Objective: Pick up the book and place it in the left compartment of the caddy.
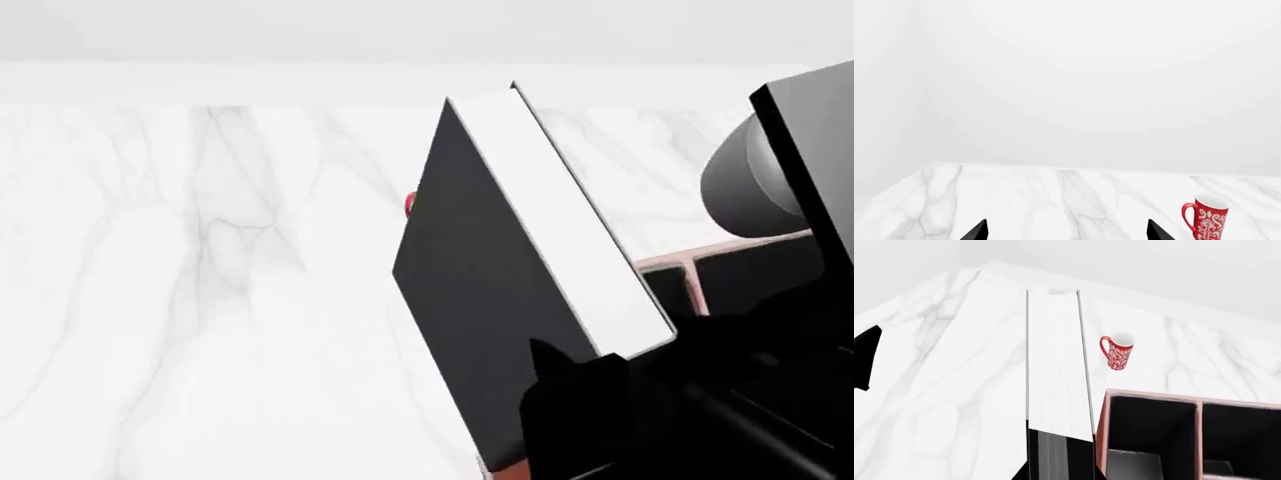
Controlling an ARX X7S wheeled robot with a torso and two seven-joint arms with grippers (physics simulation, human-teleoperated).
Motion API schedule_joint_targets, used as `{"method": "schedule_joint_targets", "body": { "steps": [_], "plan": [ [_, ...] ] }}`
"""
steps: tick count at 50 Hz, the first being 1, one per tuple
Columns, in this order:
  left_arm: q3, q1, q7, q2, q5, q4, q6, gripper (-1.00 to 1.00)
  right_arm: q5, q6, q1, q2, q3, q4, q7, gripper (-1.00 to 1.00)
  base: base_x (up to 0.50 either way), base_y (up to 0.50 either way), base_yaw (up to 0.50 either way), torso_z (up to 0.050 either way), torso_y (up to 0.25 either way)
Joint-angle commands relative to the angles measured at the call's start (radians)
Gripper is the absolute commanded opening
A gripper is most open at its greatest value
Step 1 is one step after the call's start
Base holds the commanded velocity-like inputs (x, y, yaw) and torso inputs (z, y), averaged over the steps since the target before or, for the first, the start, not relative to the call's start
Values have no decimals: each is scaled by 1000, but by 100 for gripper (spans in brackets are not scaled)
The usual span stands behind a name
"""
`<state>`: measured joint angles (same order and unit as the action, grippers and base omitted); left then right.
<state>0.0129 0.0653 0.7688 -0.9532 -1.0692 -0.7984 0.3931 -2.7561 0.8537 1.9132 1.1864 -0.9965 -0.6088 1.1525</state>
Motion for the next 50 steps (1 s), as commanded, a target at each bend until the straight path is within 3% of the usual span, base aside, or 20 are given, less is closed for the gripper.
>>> {"method": "schedule_joint_targets", "body": {
  "steps": [1, 50],
  "plan": [
    [-1, -2, 0, 0, 2, -1, 0, 100, 40, 34, 19, 41, 20, 29, -18, -100, 0, 0, 0, 0, 0],
    [-2, 2, 5, 1, -4, -1, 5, 100, 215, 127, -111, 176, -16, 124, -98, -100, 0, 0, 0, 0, 1]
  ]
}}
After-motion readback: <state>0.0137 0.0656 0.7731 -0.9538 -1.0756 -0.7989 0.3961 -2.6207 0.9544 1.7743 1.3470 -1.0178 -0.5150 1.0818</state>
